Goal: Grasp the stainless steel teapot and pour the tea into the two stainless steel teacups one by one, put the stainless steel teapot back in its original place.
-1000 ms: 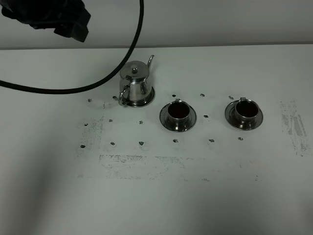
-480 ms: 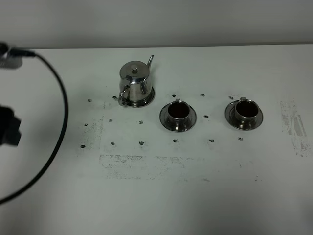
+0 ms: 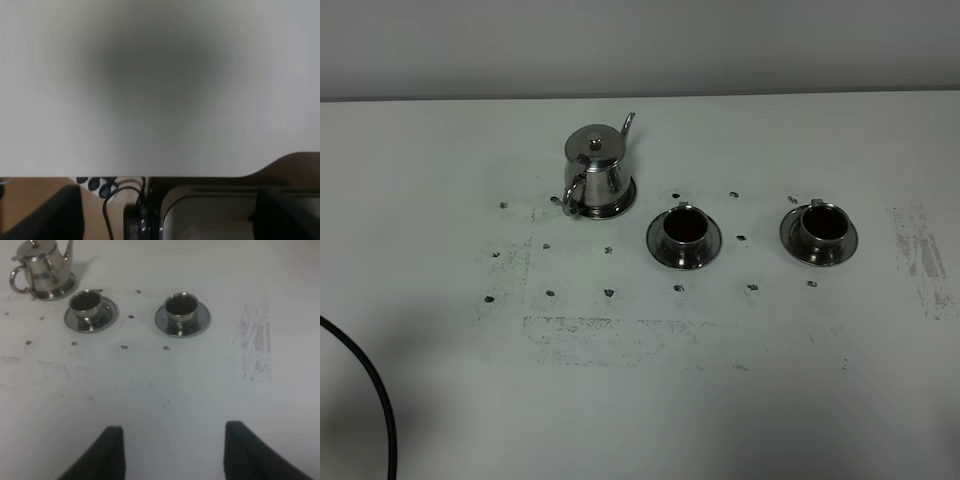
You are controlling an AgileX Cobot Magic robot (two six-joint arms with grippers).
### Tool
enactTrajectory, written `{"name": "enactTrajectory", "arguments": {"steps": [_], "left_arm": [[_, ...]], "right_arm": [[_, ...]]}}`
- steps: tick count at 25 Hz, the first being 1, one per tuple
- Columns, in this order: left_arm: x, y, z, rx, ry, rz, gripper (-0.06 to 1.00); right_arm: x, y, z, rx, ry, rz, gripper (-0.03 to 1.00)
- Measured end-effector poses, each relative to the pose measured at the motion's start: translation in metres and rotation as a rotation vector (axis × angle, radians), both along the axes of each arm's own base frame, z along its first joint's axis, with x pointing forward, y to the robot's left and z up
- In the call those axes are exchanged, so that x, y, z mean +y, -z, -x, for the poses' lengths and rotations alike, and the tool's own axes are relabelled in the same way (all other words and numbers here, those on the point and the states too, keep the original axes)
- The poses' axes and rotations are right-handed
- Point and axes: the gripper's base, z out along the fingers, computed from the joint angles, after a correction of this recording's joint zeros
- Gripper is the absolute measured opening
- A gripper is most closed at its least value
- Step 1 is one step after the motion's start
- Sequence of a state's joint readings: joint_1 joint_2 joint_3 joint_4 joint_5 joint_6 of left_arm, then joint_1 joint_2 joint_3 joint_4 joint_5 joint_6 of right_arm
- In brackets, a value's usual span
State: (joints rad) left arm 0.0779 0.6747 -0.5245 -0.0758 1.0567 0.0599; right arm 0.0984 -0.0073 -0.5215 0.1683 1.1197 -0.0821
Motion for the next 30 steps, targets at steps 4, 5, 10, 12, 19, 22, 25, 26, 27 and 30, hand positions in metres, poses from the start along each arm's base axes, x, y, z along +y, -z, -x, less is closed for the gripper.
{"name": "enactTrajectory", "arguments": {"steps": [4, 5, 10, 12, 19, 22, 25, 26, 27, 30], "left_arm": [[-0.001, 0.005, 0.016, -0.057, -0.016, 0.001, 0.68], [-0.001, 0.007, 0.018, -0.06, -0.018, 0.001, 0.68], [0.0, 0.004, 0.03, -0.131, -0.042, -0.016, 0.68], [0.001, 0.003, 0.035, -0.171, -0.045, -0.036, 0.68], [0.0, -0.003, 0.054, -0.313, -0.049, -0.042, 0.68], [0.0, -0.005, 0.064, -0.396, -0.049, -0.044, 0.68], [-0.001, -0.007, 0.075, -0.471, -0.05, -0.046, 0.68], [-0.001, -0.007, 0.077, -0.493, -0.051, -0.046, 0.68], [-0.001, -0.007, 0.08, -0.509, -0.051, -0.046, 0.68], [-0.001, -0.007, 0.087, -0.561, -0.052, -0.047, 0.68]], "right_arm": [[0.0, 0.0, 0.0, 0.0, 0.0, 0.0, 0.43], [0.0, 0.0, 0.0, 0.0, 0.0, 0.0, 0.43], [0.0, 0.0, 0.0, 0.0, 0.0, 0.0, 0.43], [0.0, 0.0, 0.0, 0.0, 0.0, 0.0, 0.43], [0.0, 0.0, 0.0, 0.0, 0.0, 0.0, 0.43], [0.0, 0.0, 0.0, 0.0, 0.0, 0.0, 0.43], [0.0, 0.0, 0.0, 0.0, 0.0, 0.0, 0.43], [0.0, 0.0, 0.0, 0.0, 0.0, 0.0, 0.43], [0.0, 0.0, 0.0, 0.0, 0.0, 0.0, 0.43], [0.0, 0.0, 0.0, 0.0, 0.0, 0.0, 0.43]]}}
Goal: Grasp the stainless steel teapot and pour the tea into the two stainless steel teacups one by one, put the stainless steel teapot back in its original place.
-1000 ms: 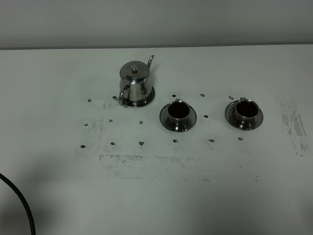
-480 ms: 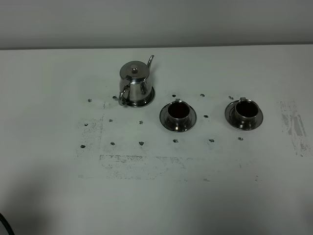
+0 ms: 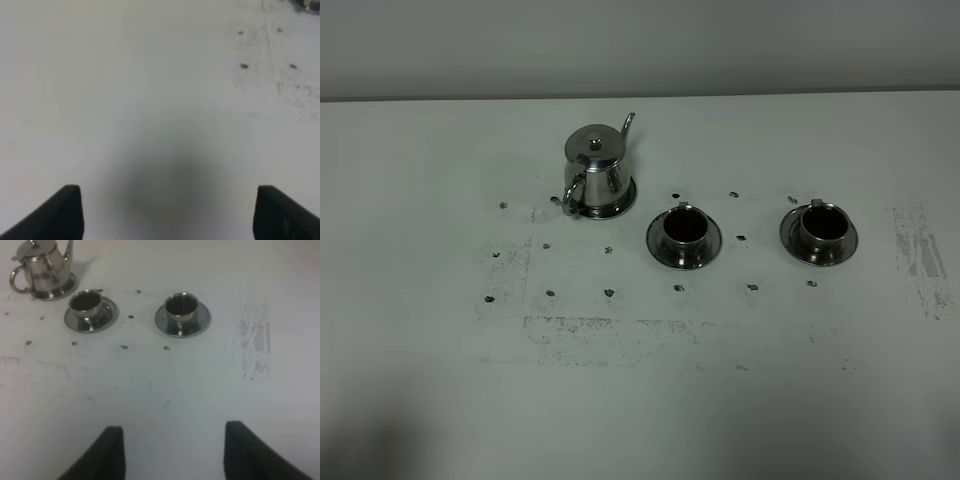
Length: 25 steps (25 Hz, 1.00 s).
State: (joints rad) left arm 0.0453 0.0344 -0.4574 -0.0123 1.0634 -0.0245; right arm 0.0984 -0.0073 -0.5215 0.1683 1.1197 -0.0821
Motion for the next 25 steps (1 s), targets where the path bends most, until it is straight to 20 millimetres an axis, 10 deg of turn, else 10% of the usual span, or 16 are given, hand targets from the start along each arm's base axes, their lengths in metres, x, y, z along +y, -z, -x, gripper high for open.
{"name": "enactTrajectory", "arguments": {"steps": [25], "left_arm": [[-0.0001, 0.0001, 0.005, -0.038, -0.001, -0.003, 0.68]], "right_arm": [[0.0013, -0.0002, 0.0003, 0.001, -0.009, -0.013, 0.43]]}}
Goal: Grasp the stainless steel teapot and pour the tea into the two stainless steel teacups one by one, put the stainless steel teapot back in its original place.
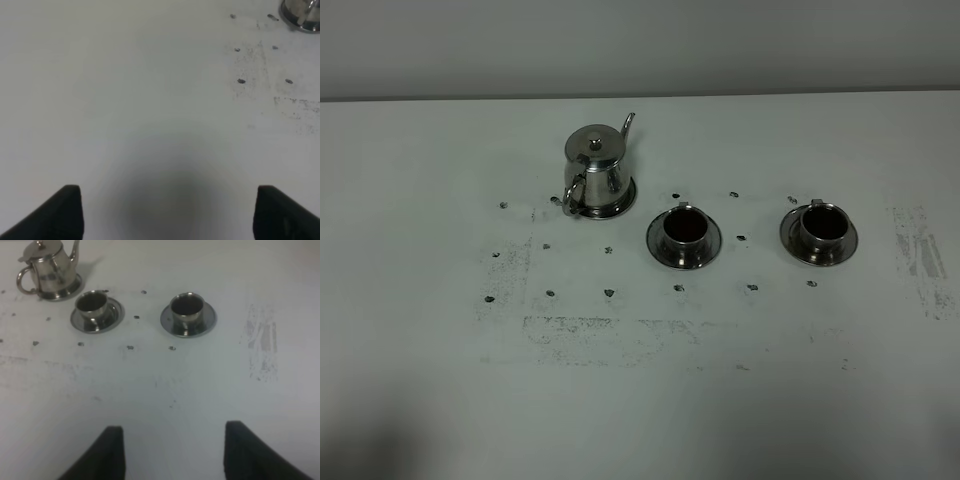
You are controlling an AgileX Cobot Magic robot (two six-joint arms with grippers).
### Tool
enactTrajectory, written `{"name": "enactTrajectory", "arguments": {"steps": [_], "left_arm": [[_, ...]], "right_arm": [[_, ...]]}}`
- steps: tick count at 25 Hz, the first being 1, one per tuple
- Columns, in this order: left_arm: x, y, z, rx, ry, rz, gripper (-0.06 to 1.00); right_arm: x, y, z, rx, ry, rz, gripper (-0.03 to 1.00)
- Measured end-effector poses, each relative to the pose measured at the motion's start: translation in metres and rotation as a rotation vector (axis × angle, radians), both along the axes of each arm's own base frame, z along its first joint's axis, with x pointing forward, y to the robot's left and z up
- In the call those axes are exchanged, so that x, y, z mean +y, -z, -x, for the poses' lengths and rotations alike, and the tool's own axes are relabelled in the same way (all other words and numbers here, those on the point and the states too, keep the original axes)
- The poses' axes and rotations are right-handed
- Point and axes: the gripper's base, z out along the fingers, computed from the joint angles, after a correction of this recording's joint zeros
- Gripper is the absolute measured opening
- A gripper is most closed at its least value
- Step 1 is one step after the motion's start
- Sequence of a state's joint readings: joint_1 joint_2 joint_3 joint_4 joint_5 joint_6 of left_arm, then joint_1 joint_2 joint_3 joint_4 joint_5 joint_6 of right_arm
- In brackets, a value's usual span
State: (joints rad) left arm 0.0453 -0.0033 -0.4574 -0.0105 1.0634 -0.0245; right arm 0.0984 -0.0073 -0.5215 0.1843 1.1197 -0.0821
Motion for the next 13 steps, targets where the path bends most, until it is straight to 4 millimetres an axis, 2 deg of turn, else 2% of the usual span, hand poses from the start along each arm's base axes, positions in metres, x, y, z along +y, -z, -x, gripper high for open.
{"name": "enactTrajectory", "arguments": {"steps": [13], "left_arm": [[0.0, 0.0, 0.0, 0.0, 0.0, 0.0, 0.68]], "right_arm": [[0.0001, 0.0, 0.0, 0.0, -0.001, -0.001, 0.43]]}}
